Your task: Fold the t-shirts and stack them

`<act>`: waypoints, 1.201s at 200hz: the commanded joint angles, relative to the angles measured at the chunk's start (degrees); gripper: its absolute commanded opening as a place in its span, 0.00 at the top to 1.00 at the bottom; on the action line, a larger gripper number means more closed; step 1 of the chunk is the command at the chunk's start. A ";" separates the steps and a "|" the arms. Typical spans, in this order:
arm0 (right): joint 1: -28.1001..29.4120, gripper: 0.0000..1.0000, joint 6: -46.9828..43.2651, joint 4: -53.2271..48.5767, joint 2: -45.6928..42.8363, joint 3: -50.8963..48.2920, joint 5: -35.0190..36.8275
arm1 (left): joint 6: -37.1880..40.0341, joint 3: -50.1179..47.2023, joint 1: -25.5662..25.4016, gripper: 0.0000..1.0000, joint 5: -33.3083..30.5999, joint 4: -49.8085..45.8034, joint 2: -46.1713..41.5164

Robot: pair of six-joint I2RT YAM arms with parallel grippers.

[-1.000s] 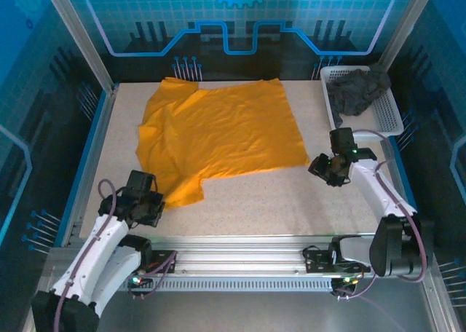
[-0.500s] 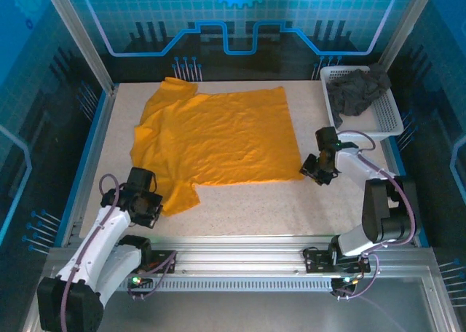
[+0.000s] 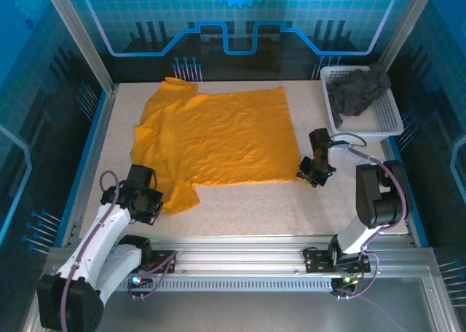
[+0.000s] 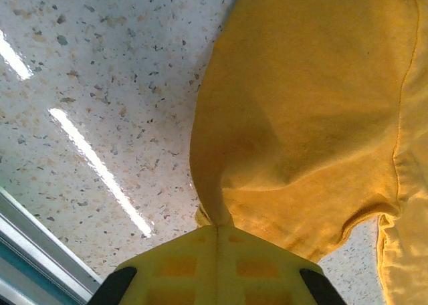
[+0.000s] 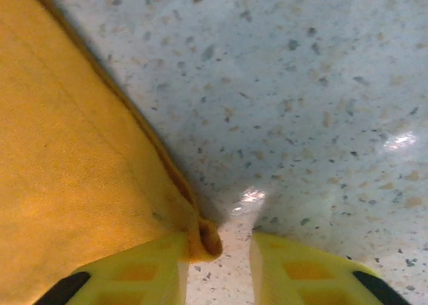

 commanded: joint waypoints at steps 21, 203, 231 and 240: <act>0.77 0.85 -0.89 0.76 4.42 4.16 -0.05 | 1.33 1.33 0.62 1.00 1.02 -0.24 -0.16; -6.77 1.00 0.11 -18.43 -23.56 -8.37 9.44 | -16.02 2.19 -18.38 1.00 -2.26 -5.11 -8.96; -7.66 1.00 -1.52 -18.85 -19.10 -3.22 7.51 | -10.57 7.12 -14.67 1.00 -2.76 2.75 -2.92; -7.77 1.00 -1.47 -19.19 -17.86 -1.93 6.97 | -8.60 8.69 -13.35 1.00 -1.98 5.72 -0.35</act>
